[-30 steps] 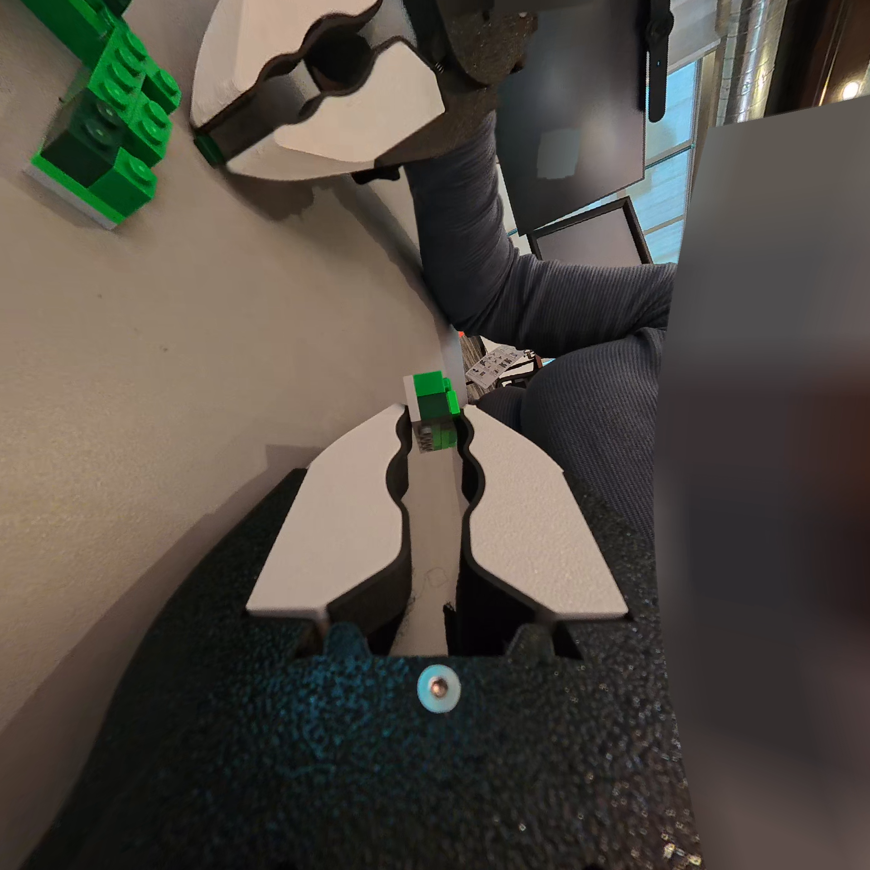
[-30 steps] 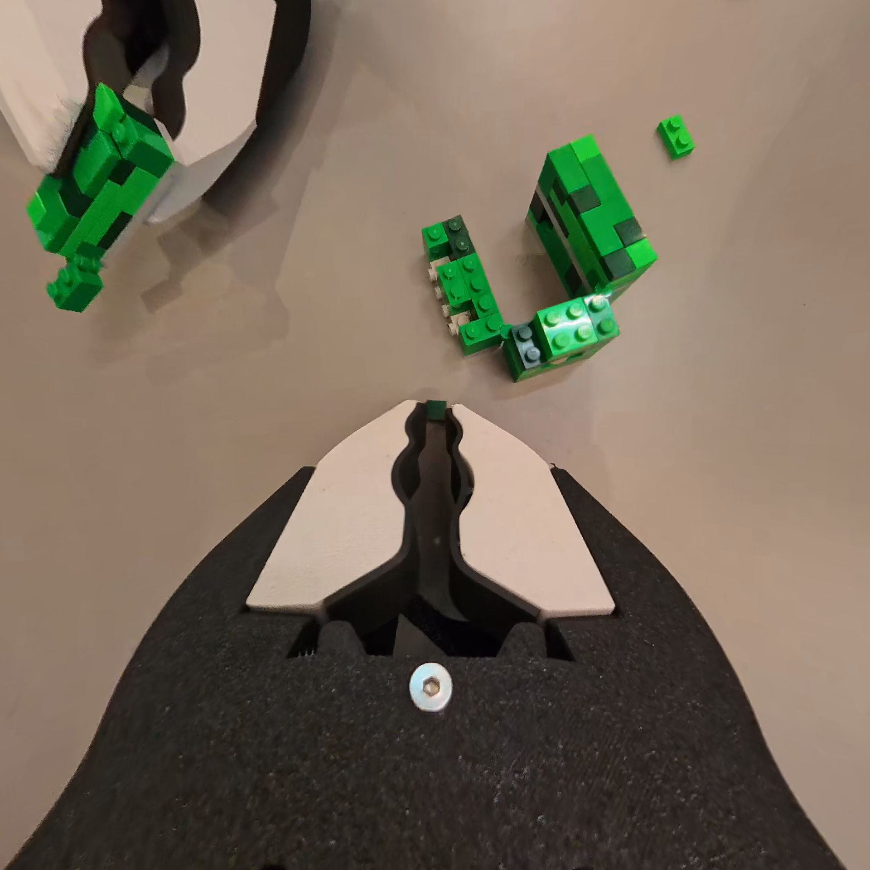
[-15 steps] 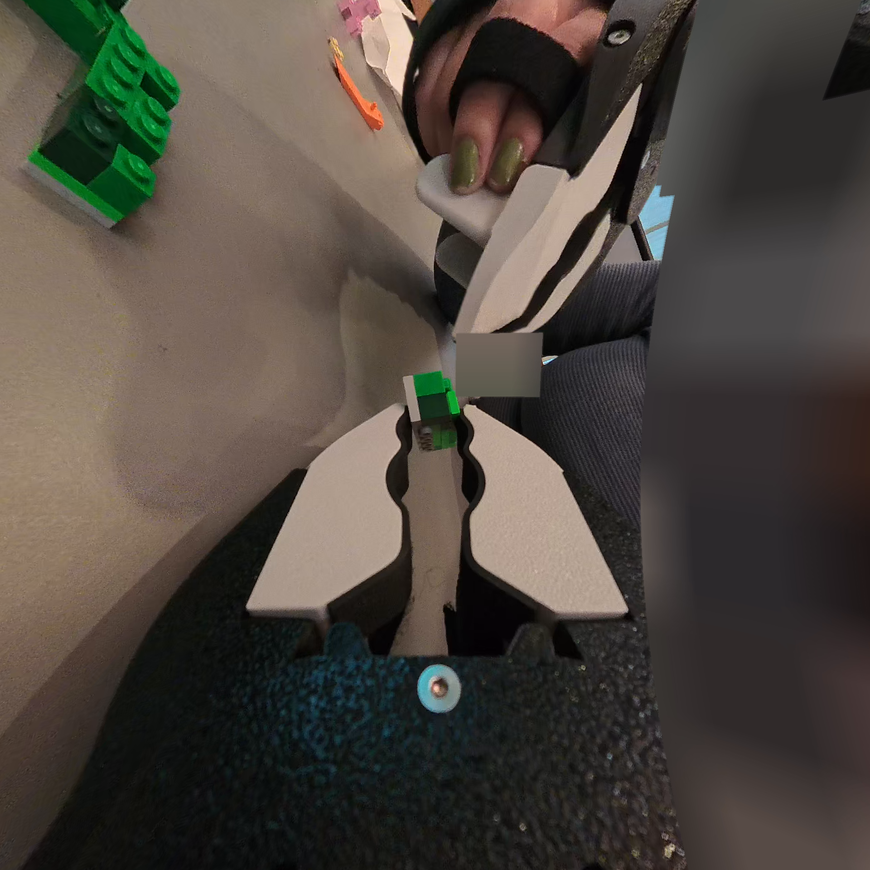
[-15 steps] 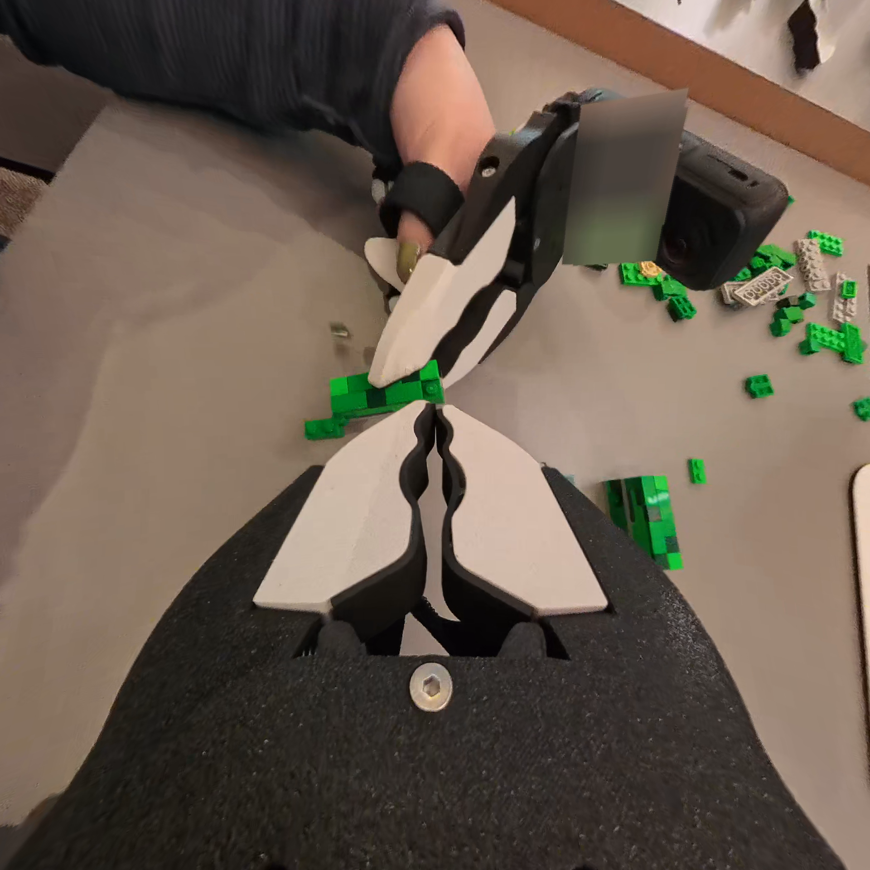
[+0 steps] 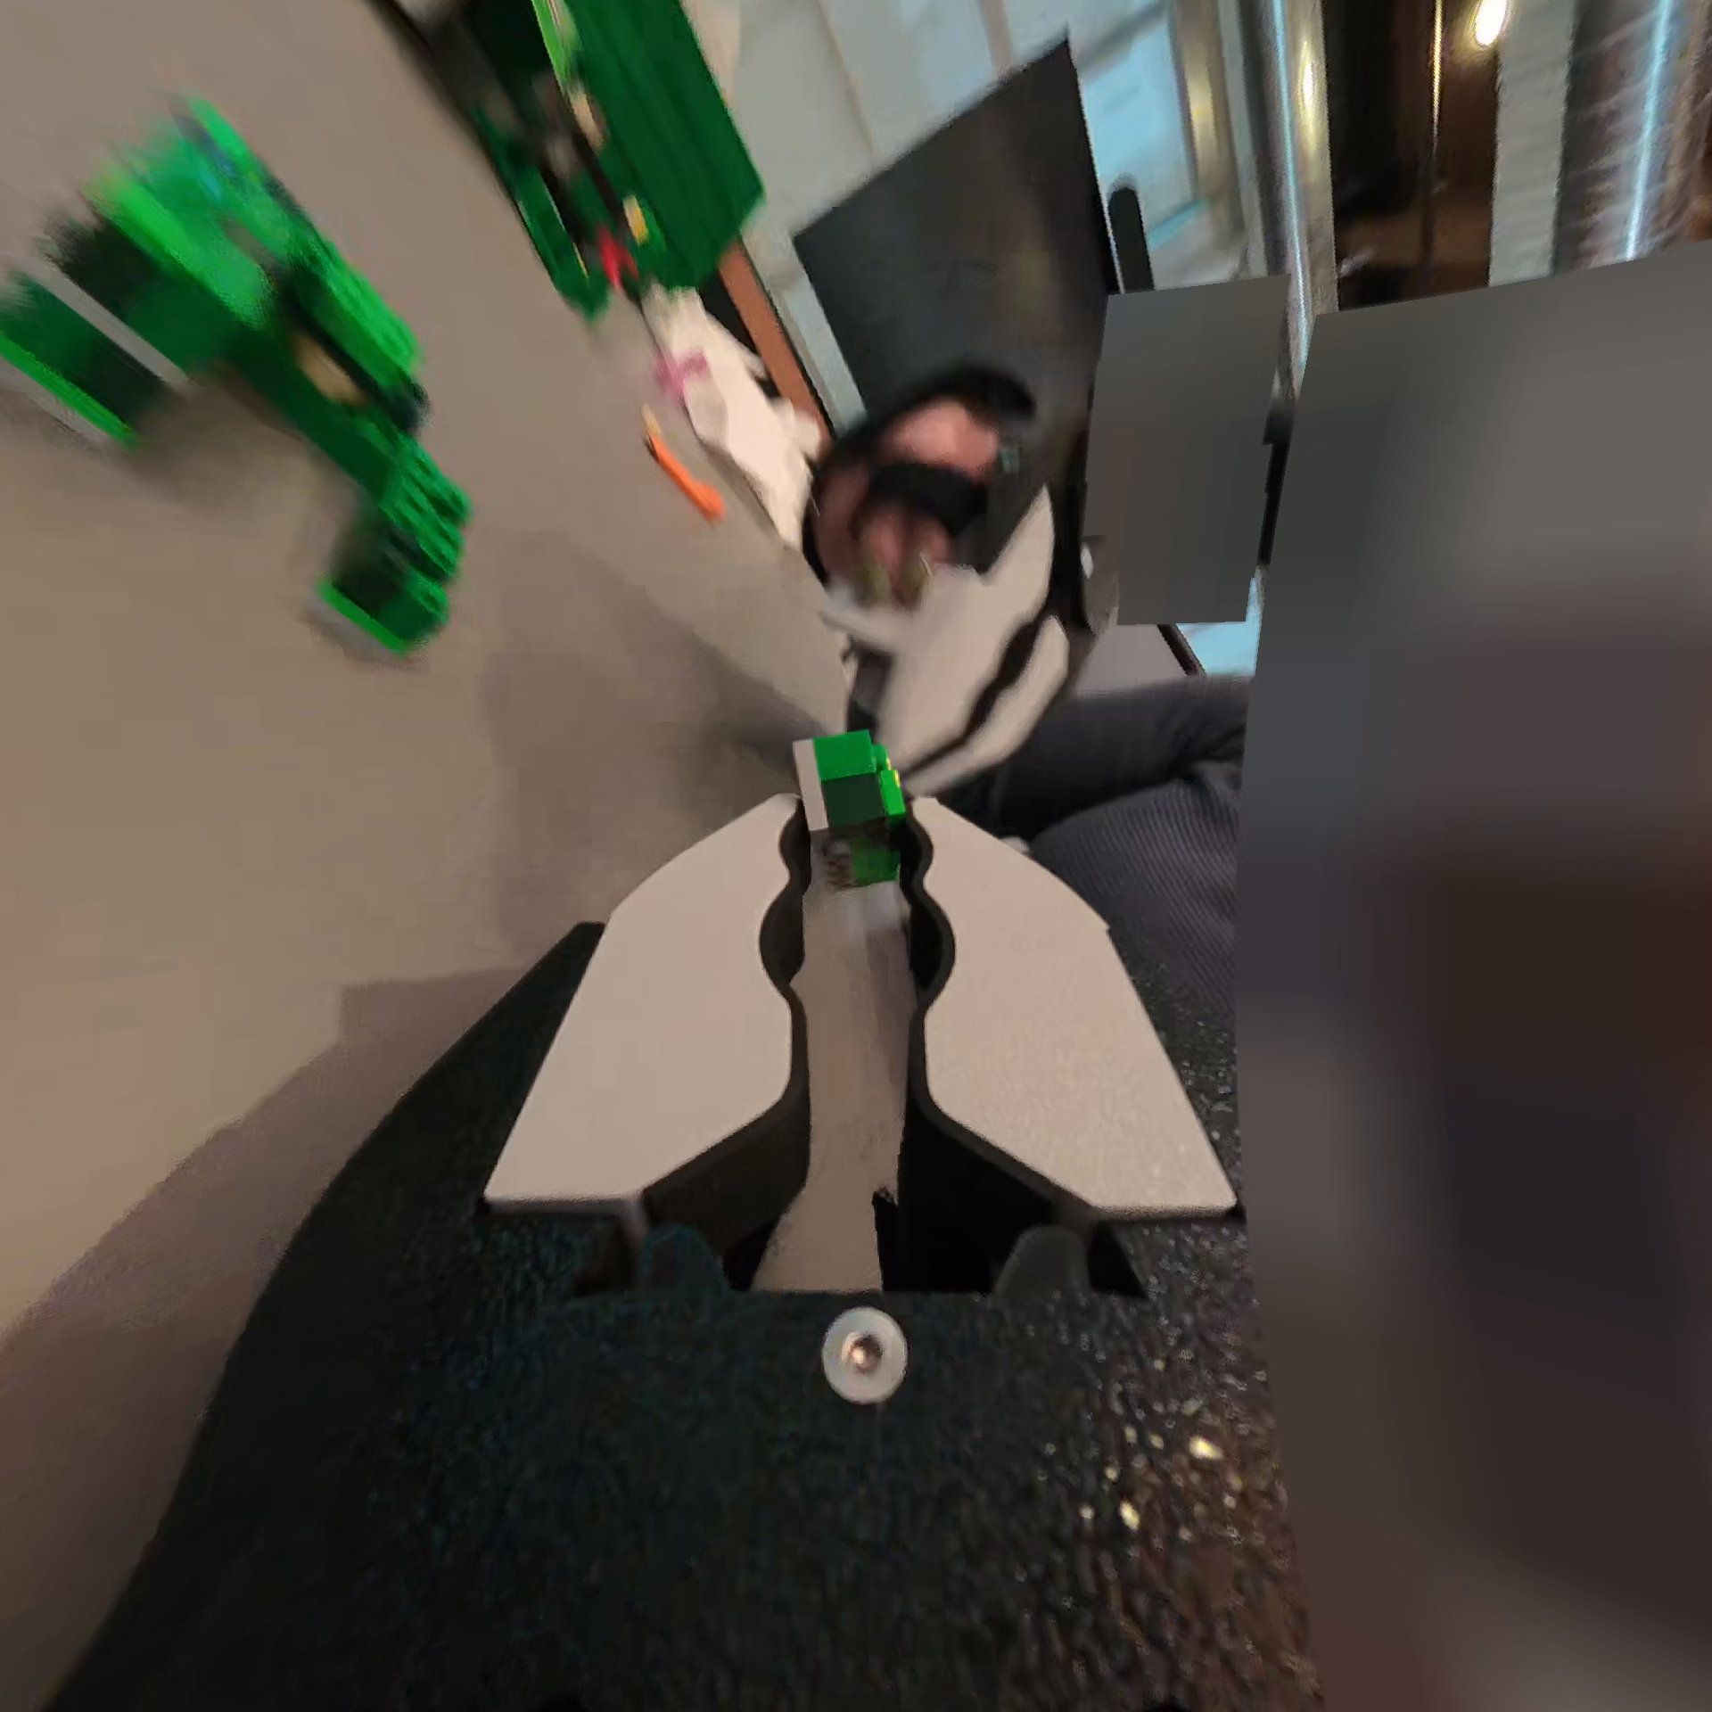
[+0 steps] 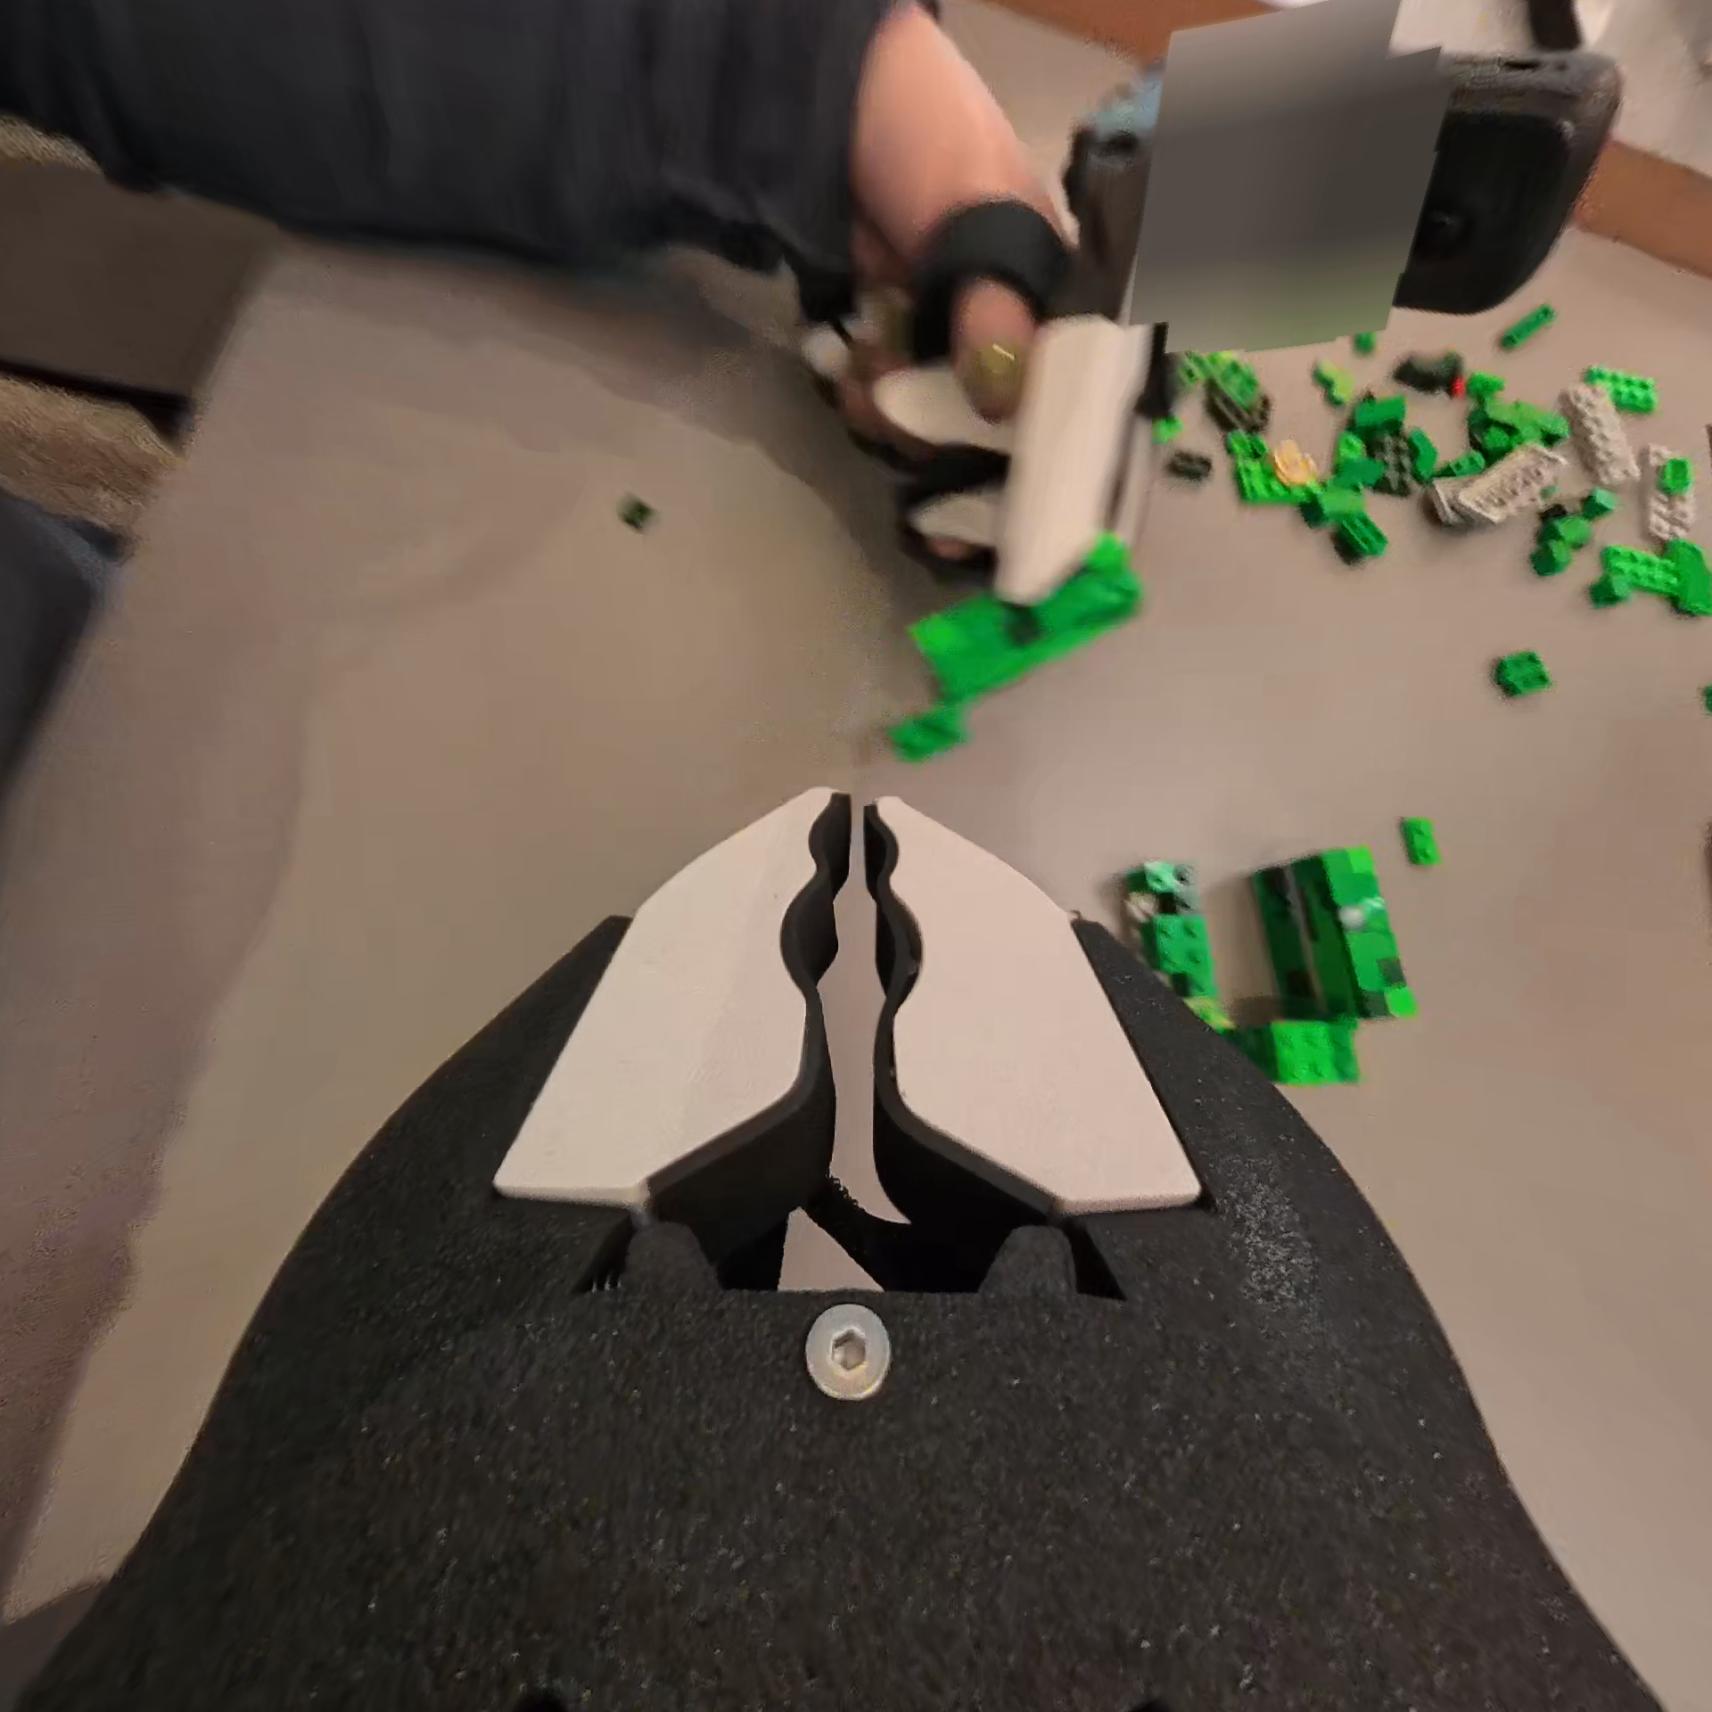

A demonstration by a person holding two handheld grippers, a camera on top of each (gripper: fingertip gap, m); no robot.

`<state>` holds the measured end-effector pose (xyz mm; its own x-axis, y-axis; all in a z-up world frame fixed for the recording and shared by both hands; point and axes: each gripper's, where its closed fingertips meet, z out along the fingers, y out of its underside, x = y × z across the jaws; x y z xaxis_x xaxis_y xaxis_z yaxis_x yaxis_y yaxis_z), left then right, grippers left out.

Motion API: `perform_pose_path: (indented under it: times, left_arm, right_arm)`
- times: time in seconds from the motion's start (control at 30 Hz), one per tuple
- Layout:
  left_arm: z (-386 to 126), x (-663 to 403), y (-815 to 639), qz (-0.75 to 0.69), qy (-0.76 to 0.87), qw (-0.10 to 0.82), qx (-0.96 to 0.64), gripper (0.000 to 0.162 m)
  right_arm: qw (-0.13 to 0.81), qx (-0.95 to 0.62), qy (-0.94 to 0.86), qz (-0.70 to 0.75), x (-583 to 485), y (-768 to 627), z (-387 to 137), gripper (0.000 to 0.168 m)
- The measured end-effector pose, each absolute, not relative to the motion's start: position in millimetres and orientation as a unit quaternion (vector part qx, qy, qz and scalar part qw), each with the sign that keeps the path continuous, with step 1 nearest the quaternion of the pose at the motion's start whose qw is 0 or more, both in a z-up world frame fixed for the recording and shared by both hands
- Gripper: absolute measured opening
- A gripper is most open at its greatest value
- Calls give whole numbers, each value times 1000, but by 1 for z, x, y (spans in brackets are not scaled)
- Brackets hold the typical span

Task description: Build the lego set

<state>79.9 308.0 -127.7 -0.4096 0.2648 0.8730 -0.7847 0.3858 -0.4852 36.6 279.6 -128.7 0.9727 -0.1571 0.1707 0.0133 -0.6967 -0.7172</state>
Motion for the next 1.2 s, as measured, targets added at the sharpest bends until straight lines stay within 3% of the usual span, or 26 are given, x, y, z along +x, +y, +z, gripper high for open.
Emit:
perform_pose_path:
  times: [0.13,0.27,0.47,0.73,0.83,1.2]
  left_arm:
    - [-115,115,314,602,-637,428,220,17]
    - [-115,124,315,619,-631,405,233,17]
    - [-120,125,313,609,-636,407,243,18]
    - [-124,123,312,597,-647,407,244,18]
    - [-125,121,311,594,-651,409,239,18]
    - [-125,120,311,591,-650,414,239,18]
  right_arm:
    - [440,-891,96,-56,4,325,-132,8]
    - [412,-898,131,-77,-1,364,-174,13]
    - [377,-914,146,-38,-7,389,-194,25]
    - [353,-923,134,-73,-2,399,-198,19]
    - [338,-927,131,-99,0,398,-199,8]
    - [303,-938,122,-118,5,339,-181,7]
